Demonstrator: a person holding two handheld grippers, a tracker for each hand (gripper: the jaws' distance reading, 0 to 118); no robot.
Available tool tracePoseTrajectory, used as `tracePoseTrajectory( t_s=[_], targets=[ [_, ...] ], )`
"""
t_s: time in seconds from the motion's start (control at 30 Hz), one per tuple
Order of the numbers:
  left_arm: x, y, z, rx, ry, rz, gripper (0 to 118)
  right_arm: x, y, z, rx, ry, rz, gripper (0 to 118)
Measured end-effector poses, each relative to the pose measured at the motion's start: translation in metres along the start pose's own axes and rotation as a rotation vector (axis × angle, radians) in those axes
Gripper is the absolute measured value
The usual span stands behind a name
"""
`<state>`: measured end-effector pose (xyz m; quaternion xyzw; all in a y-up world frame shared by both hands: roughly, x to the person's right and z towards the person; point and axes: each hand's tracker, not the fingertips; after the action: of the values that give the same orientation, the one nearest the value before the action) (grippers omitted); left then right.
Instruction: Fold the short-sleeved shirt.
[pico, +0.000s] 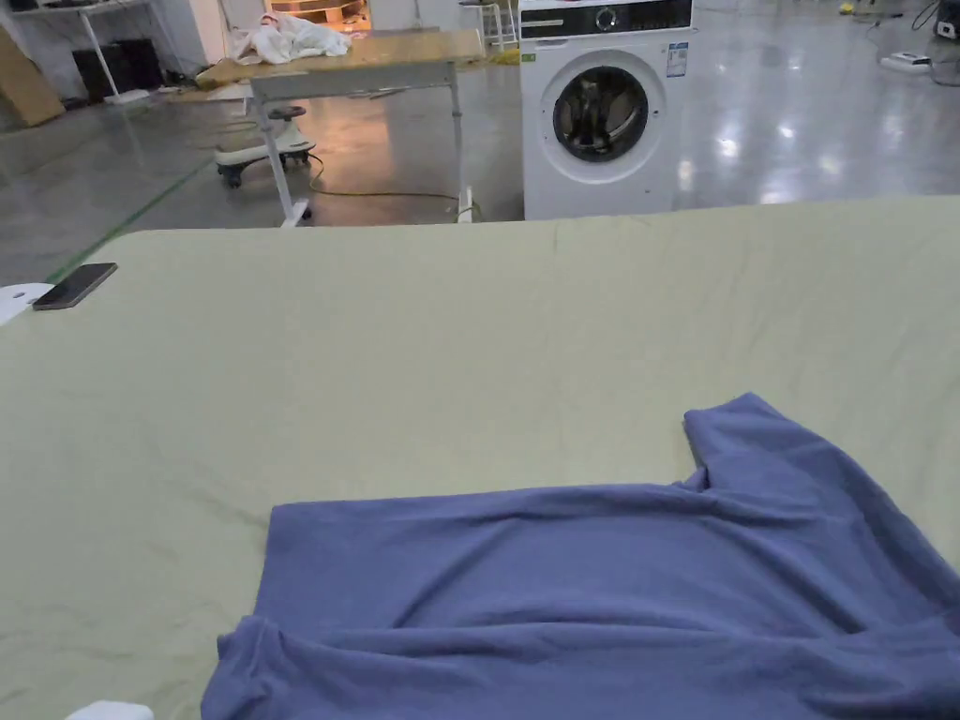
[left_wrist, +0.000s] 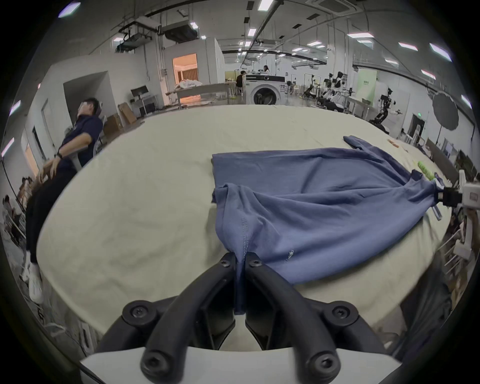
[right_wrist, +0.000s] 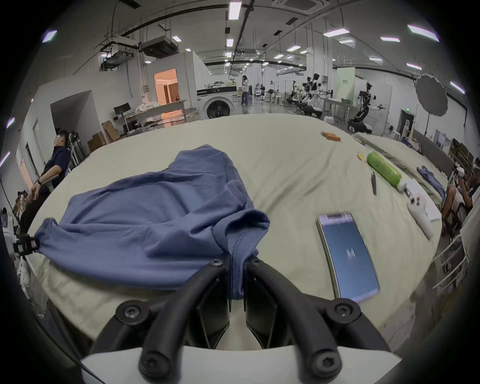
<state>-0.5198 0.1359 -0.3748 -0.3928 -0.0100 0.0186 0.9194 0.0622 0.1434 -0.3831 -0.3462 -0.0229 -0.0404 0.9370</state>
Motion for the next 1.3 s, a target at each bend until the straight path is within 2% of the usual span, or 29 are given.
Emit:
tracePoseTrajectory(
  t_s=[0.2, 0.33, 0.37, 0.4, 0.43, 0.47, 0.5, 0.57, 0.63, 0.73, 0.83, 0.9, 0.93, 0.97, 1.0, 1.07, 1.1, 1.17, 1.23, 1.3],
  targets=[
    [0.007, -0.034, 0.028, 0.012, 0.025, 0.058, 0, -0.005, -0.026, 0.035, -0.041, -0.025, 0.011, 6],
    [0.008, -0.041, 0.027, 0.008, 0.035, 0.099, 0, -0.008, -0.038, 0.027, -0.044, -0.036, 0.029, 6],
    [0.009, -0.042, 0.025, 0.02, 0.043, 0.119, 1, -0.008, -0.04, 0.024, -0.041, -0.037, 0.034, 7],
    [0.012, -0.043, 0.023, 0.026, 0.05, 0.117, 4, -0.01, -0.041, 0.022, -0.035, -0.058, 0.041, 14],
    [0.015, -0.042, 0.023, 0.029, 0.066, 0.098, 15, -0.011, -0.042, 0.021, -0.031, -0.078, 0.042, 31],
    [0.019, -0.041, 0.026, 0.052, 0.102, 0.048, 33, -0.007, -0.041, 0.02, -0.028, -0.091, 0.053, 58],
    [0.022, -0.039, 0.031, 0.086, 0.112, 0.01, 47, -0.005, -0.04, 0.021, -0.014, -0.088, 0.051, 68],
    [0.025, -0.031, 0.043, 0.168, 0.105, 0.057, 71, -0.006, -0.035, 0.029, 0.083, -0.03, 0.019, 67],
    [0.028, -0.017, 0.055, 0.249, 0.099, 0.146, 73, -0.007, -0.025, 0.035, 0.155, 0.037, -0.028, 67],
    [0.044, 0.006, 0.079, 0.397, 0.091, 0.157, 73, -0.018, -0.009, 0.044, 0.261, 0.103, -0.059, 67],
    [0.059, 0.019, 0.098, 0.51, 0.056, 0.118, 73, -0.033, 0.006, 0.051, 0.299, 0.193, -0.033, 67],
    [0.065, 0.021, 0.107, 0.56, 0.013, 0.13, 69, -0.042, 0.012, 0.055, 0.303, 0.225, -0.014, 63],
    [0.068, 0.022, 0.112, 0.574, -0.006, 0.133, 64, -0.047, 0.012, 0.057, 0.302, 0.234, -0.001, 57],
    [0.07, 0.021, 0.115, 0.571, -0.021, 0.127, 48, -0.05, 0.011, 0.06, 0.301, 0.243, 0.008, 46],
    [0.073, 0.021, 0.118, 0.57, -0.019, 0.12, 38, -0.055, 0.012, 0.063, 0.304, 0.258, 0.023, 39],
    [0.08, 0.017, 0.122, 0.576, -0.001, 0.075, 28, -0.061, 0.009, 0.067, 0.3, 0.272, 0.068, 31],
    [0.082, 0.016, 0.123, 0.572, 0.011, 0.063, 18, -0.064, 0.007, 0.068, 0.299, 0.272, 0.095, 18],
    [0.086, 0.014, 0.123, 0.537, 0.011, 0.054, 3, -0.07, 0.004, 0.069, 0.294, 0.262, 0.122, 7],
    [0.088, 0.009, 0.122, 0.526, 0.002, 0.05, 0, -0.072, 0.001, 0.068, 0.285, 0.281, 0.13, 1],
    [0.09, 0.007, 0.12, 0.501, -0.02, 0.033, 0, -0.075, 0.0, 0.067, 0.28, 0.296, 0.132, 0]
  ],
)
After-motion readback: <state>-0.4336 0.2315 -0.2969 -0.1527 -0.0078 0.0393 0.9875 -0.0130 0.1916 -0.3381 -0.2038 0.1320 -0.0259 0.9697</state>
